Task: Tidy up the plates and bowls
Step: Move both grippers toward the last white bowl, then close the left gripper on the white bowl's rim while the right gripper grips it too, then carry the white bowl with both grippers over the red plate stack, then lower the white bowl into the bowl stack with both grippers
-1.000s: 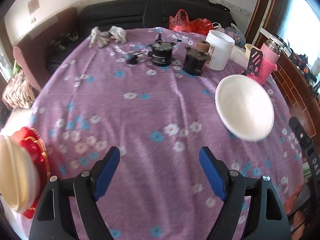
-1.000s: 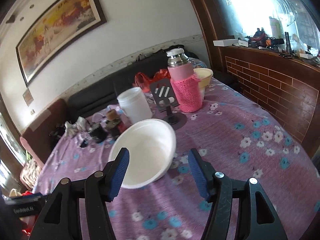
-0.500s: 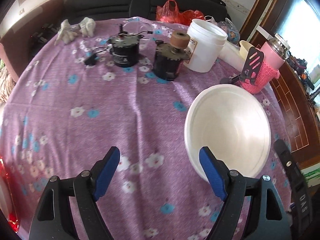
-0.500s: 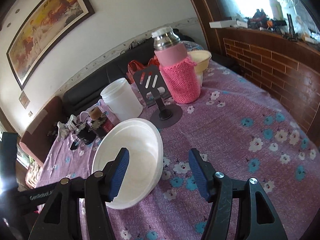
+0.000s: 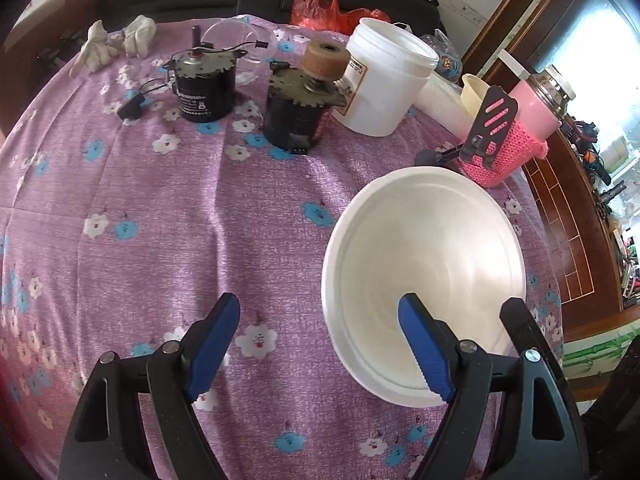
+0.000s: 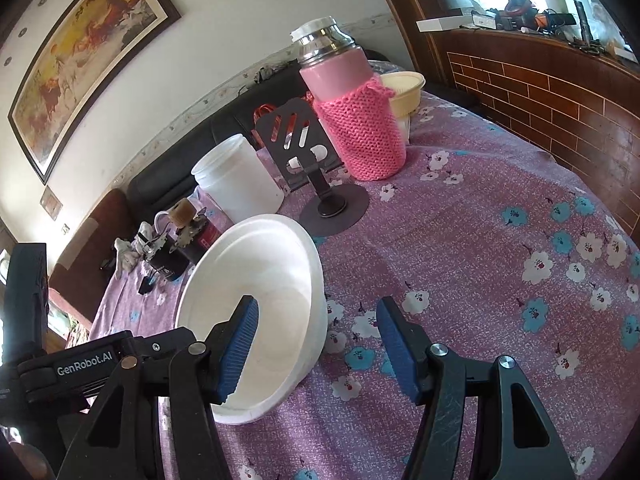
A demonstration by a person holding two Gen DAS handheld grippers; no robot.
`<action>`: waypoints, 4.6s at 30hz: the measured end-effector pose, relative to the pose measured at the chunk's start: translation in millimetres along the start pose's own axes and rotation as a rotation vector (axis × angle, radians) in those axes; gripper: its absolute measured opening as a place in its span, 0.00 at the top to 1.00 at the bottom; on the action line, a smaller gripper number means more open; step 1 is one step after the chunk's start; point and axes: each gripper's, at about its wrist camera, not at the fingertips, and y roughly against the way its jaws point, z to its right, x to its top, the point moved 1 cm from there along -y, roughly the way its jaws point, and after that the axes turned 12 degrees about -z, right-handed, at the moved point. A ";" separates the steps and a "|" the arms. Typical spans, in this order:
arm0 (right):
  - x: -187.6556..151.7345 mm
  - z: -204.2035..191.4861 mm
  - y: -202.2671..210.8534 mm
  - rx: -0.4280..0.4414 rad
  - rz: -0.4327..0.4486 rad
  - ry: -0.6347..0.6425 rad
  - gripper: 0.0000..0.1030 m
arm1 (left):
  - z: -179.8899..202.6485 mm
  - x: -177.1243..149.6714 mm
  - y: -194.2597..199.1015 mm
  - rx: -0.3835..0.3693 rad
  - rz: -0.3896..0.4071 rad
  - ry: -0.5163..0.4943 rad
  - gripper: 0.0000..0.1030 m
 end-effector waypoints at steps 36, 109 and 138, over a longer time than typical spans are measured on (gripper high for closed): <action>-8.9 -2.5 -6.7 0.036 -0.061 -0.029 0.94 | 3.5 -13.3 6.0 0.011 0.023 -0.052 0.87; -234.9 -411.6 27.4 0.209 -0.203 0.551 0.56 | -364.0 -238.0 253.4 0.216 0.215 0.441 0.87; -213.4 -386.6 35.3 0.249 -0.150 0.466 0.54 | -343.5 -218.2 246.0 0.526 0.197 0.315 0.38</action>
